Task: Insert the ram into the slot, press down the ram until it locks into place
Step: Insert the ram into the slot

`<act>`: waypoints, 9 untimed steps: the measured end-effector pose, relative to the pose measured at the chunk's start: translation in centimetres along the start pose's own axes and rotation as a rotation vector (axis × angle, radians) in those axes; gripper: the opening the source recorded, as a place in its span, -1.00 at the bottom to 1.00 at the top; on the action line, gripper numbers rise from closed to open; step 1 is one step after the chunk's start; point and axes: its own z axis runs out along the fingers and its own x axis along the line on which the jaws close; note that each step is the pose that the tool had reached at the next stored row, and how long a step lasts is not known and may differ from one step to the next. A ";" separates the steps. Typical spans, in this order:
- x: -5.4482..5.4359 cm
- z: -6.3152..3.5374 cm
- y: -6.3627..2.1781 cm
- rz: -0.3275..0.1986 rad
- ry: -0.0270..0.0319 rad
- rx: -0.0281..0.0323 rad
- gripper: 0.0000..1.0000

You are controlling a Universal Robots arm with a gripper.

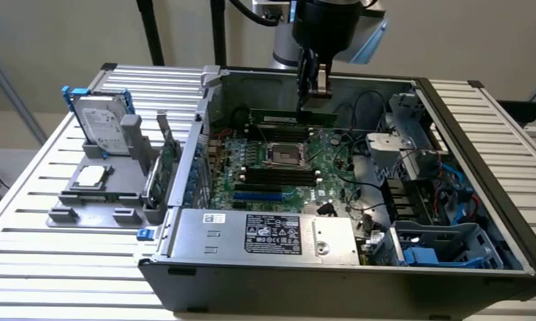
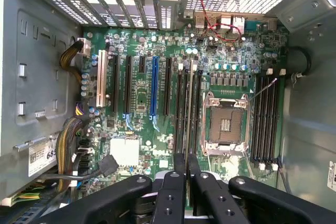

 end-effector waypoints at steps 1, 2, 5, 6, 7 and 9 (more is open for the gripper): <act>0.0 0.17 -0.01 0.000 0.0001 0.0000 -0.73; 0.0 0.35 -0.01 0.000 0.0001 0.0000 -0.73; 0.0 0.91 -0.03 0.000 0.0001 0.0000 -0.73; 0.0 1.10 -0.04 0.000 -0.0001 0.0001 -0.73; 0.0 1.28 -0.05 0.000 -0.0003 0.0001 -0.73; 0.0 1.63 -0.06 0.000 0.0000 0.0000 -0.73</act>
